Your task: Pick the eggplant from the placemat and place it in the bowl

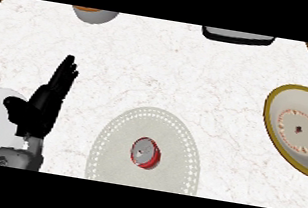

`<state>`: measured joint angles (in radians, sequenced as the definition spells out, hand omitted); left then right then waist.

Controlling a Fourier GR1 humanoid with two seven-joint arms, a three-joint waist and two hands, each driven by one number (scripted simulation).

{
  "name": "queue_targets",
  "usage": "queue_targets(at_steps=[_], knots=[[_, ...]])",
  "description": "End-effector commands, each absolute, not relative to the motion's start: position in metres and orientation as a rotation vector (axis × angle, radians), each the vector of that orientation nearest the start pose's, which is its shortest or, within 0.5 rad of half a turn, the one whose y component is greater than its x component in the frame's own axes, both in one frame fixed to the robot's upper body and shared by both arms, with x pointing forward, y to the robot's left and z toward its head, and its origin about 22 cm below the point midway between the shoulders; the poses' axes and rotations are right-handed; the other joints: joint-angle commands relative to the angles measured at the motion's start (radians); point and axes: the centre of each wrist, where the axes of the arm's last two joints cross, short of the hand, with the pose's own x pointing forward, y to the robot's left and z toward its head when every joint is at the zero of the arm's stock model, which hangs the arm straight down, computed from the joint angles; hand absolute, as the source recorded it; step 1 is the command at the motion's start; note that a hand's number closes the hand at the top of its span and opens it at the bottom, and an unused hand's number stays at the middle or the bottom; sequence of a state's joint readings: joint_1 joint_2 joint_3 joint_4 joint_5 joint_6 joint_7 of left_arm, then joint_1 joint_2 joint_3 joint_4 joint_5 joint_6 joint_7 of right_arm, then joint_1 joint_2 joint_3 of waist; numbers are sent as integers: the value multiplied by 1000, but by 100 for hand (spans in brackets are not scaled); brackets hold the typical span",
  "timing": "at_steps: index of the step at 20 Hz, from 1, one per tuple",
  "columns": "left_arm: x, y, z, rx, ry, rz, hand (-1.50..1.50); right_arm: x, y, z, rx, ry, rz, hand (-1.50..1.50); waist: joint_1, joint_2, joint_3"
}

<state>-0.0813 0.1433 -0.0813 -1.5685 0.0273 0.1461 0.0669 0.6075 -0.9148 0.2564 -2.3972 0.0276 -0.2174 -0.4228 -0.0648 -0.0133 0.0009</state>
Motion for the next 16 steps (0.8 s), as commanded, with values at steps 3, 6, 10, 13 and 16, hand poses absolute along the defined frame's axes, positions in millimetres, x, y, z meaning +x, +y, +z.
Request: queue_targets(at_steps=[3, 6, 10, 13, 16], knots=[[267, 227, 35, 116, -1579, -95, 0, 85, -294, 178, -218, -2006, 843, 150, 12, 4, -1], [267, 241, 33, 88, -1599, -97, 0, 91, -300, 199, -292, -2007, 779, 150, 30, 8, -2], [268, 221, 31, 58, -1590, -81, 0, 100, -311, 211, -344, -2011, 715, 150, 42, 10, -3], [262, 226, 26, 70, -1576, -102, 0, 118, -330, 216, -398, -1970, 707, 150, 62, 12, -2], [271, 235, 24, 68, -1596, -114, 0, 124, -333, 228, -427, -1915, 711, 150, 58, 13, -2]])
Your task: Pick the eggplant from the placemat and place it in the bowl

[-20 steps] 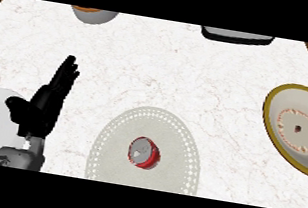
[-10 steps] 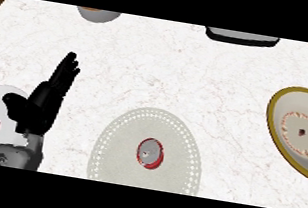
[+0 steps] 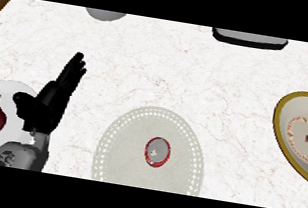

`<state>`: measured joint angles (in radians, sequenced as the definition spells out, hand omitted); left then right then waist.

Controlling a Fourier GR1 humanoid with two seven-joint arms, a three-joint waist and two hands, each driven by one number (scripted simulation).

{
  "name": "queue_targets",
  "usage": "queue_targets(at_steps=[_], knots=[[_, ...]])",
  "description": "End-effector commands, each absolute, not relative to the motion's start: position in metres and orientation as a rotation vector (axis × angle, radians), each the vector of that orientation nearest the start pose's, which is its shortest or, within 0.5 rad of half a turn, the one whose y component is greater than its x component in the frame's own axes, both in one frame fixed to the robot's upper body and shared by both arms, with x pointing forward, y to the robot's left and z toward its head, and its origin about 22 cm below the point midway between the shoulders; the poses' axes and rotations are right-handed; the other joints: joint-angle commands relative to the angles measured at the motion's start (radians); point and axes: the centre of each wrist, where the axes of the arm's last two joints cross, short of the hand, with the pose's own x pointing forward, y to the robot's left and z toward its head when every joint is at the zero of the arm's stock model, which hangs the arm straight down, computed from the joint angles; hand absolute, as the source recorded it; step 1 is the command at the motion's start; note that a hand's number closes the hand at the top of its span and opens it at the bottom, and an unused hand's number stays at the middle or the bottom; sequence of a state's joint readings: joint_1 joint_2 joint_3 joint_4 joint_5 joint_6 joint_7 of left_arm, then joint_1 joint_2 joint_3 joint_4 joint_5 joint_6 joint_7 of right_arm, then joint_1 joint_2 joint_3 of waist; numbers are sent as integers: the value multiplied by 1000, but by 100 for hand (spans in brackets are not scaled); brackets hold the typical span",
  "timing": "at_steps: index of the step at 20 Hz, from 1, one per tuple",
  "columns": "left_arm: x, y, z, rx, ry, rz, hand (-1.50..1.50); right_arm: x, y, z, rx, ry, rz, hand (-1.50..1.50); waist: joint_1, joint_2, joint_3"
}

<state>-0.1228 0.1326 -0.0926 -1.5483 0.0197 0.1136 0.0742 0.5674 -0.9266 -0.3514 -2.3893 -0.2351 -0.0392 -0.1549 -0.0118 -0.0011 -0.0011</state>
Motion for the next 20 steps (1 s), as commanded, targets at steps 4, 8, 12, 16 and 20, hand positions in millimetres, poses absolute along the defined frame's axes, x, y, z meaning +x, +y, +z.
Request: queue_targets(at_steps=[4, 8, 12, 16, 20], knots=[[278, 204, 34, 45, -1608, -127, 0, 164, -364, 243, -669, -1855, 727, 150, 25, 5, 1], [275, 216, 35, 46, -1598, -127, 0, 186, -380, 215, -814, -1805, 828, 150, 33, 6, 1], [282, 202, 39, 30, -1589, -120, 0, 219, -386, 190, -862, -1773, 819, 150, 34, 6, 1], [277, 216, 44, 49, -1597, -115, 0, 243, -422, 169, -873, -1745, 787, 150, 32, 5, 2], [289, 204, 26, 59, -1594, -118, 0, 269, -424, 121, -905, -1710, 838, 150, 33, 8, 2]])
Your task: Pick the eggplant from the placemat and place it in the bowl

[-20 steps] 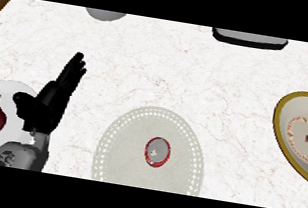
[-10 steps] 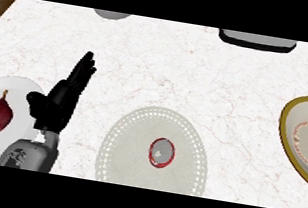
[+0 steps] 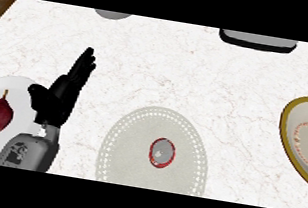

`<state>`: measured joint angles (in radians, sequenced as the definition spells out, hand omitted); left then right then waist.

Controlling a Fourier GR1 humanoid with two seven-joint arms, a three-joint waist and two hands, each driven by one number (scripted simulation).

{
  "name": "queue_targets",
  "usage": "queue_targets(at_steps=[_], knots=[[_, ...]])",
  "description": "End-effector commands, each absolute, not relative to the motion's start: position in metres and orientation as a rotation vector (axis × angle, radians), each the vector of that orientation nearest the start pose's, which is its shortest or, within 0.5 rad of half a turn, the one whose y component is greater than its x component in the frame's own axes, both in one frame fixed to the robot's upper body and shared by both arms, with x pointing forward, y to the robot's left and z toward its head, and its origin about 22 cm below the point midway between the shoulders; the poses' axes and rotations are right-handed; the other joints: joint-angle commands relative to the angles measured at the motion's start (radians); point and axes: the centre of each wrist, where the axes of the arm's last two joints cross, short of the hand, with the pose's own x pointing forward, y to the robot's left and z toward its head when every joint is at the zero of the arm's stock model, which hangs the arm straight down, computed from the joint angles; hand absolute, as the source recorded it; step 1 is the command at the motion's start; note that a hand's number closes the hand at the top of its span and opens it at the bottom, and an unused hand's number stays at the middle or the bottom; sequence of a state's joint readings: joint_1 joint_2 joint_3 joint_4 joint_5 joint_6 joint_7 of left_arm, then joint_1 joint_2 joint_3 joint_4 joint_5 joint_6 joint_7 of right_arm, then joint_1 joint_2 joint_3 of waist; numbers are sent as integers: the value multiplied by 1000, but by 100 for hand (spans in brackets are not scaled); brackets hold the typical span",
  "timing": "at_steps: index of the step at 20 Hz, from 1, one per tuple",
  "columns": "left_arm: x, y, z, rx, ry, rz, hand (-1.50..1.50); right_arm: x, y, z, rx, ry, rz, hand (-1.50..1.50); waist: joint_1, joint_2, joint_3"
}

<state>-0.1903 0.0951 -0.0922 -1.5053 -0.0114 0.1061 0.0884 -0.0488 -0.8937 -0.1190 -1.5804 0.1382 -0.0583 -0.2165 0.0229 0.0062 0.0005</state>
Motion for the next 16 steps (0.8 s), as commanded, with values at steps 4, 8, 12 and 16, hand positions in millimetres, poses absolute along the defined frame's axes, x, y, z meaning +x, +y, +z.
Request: queue_targets(at_steps=[4, 8, 12, 16], knots=[[287, 212, 32, 59, -1591, -116, 0, 288, -444, 98, -900, -1640, 844, 150, -2, -1, 1], [283, 222, 42, 32, -1606, -129, 0, 297, -466, 85, -738, -1552, 764, 150, 15, 3, 1], [285, 210, 34, 25, -1602, -134, 0, 290, -482, 74, -525, -1546, 834, -150, -4, 1, 1], [283, 213, 37, 44, -1606, -128, 0, 315, -470, 64, -445, -1656, 770, -150, -3, 0, 1]])
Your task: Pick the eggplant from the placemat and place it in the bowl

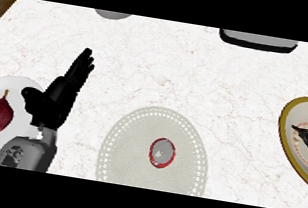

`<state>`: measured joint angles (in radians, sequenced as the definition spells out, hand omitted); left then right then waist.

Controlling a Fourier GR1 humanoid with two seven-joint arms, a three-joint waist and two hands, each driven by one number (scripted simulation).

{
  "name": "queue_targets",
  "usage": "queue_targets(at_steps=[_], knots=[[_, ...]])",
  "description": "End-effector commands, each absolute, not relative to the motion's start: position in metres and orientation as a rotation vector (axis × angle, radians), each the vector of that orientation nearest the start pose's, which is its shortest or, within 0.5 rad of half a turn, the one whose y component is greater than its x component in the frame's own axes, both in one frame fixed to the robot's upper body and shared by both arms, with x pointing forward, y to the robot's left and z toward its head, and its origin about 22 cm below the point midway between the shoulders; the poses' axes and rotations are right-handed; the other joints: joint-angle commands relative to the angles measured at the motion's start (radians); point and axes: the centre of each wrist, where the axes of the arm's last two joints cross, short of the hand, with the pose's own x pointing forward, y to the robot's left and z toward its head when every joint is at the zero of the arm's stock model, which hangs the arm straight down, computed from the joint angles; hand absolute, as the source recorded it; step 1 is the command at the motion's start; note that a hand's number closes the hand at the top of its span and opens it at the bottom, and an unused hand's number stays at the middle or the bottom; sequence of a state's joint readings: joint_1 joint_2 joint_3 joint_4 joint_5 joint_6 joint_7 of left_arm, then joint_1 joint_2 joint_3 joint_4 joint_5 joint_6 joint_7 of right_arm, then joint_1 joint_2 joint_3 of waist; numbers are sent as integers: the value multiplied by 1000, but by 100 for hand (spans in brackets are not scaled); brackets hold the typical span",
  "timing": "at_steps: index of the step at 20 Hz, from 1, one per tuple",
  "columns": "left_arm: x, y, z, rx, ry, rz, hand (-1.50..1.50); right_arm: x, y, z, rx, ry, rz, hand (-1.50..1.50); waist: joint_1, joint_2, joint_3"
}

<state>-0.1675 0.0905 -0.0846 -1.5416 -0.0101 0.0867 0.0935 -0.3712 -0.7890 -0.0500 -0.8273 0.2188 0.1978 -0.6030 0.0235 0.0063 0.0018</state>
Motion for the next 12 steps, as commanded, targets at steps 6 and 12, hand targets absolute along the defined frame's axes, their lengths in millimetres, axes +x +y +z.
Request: queue_targets(at_steps=[6, 12], knots=[[270, 219, 25, 57, -1591, -118, 0, 307, -496, 91, -403, -1864, 546, -150, -17, -6, -1], [276, 210, 31, 70, -1595, -115, 0, 291, -531, 115, -314, -1817, 402, -150, -21, -6, -2]])
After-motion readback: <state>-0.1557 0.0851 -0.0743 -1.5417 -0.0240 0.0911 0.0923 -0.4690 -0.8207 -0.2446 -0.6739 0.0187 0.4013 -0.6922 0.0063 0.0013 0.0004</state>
